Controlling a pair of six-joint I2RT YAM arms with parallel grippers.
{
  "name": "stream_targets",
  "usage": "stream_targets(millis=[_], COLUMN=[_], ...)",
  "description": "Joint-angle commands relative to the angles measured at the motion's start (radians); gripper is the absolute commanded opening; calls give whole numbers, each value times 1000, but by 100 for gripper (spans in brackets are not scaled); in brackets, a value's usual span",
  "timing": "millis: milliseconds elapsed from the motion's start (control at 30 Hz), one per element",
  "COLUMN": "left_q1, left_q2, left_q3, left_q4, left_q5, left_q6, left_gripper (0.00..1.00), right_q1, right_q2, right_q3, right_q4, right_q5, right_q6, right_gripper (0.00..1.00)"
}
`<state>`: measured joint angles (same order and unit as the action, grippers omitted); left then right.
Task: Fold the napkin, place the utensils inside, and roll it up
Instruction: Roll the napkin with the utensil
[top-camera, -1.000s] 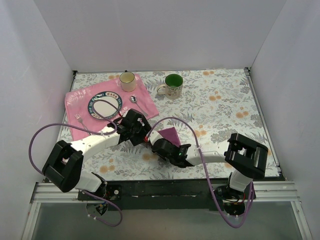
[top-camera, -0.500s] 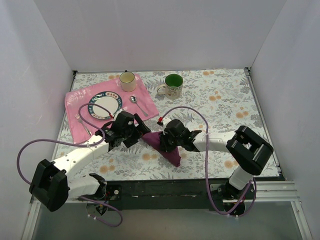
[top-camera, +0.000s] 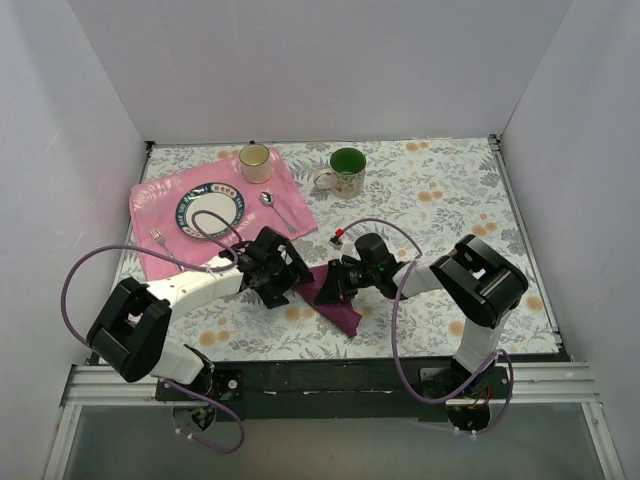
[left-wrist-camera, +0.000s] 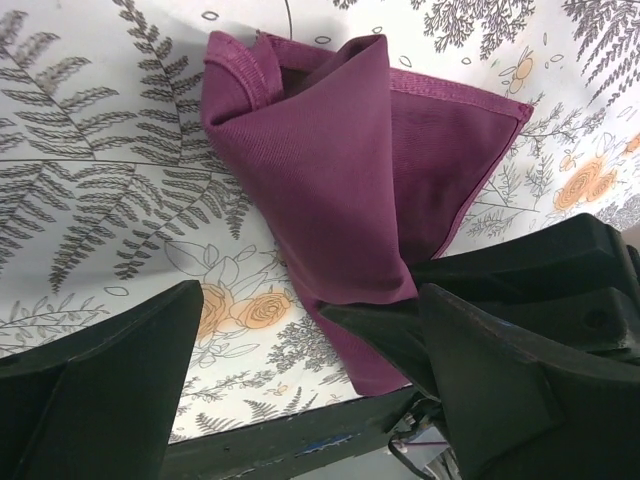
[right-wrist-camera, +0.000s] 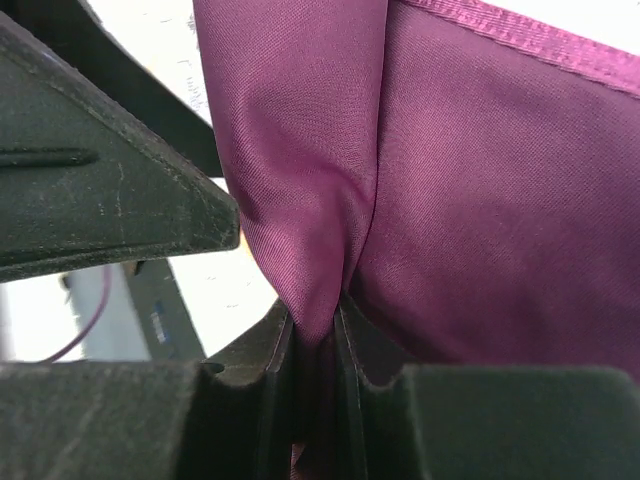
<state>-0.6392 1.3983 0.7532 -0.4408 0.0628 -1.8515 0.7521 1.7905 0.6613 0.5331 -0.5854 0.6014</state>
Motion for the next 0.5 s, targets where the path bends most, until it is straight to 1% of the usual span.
stream_targets(millis=[0, 67, 133, 167, 200, 267, 333, 367, 400, 433, 467], left_q1=[-16, -27, -30, -31, -31, -31, -31, -31, -31, -31, -31], left_q2=[50, 100, 123, 128, 126, 120, 113, 110, 111, 113, 113], left_q3=[47, 75, 84, 80, 71, 51, 49, 44, 43, 41, 38], left_q4=[4, 1, -4, -4, -3, 2, 1, 5, 7, 5, 8], left_q5=[6, -20, -27, -47, -49, -119, -136, -141, -141, -141, -138], left_q6=[-67, -64, -72, -86, -95, -104, -100, -100, -91, -89, -91], left_gripper=[89, 87, 81, 76, 69, 62, 59, 57, 54, 49, 47], right_q1=[-13, -22, -31, -31, -34, -37, -37, -39, -37, -37, -37], right_q2=[64, 67, 70, 72, 73, 75, 69, 66, 61, 47, 37], right_q3=[-42, -42, -39, -35, -28, -19, 20, 32, 43, 69, 80], right_q4=[-16, -15, -18, -21, -33, -51, -145, -171, -203, -269, -307], right_q5=[-93, -97, -102, -103, -103, -105, -76, -67, -60, -30, -13], right_q6=[37, 38, 38, 31, 28, 0, -43, -61, -102, -123, -141], right_gripper=[23, 23, 24, 26, 26, 28, 30, 34, 35, 36, 39])
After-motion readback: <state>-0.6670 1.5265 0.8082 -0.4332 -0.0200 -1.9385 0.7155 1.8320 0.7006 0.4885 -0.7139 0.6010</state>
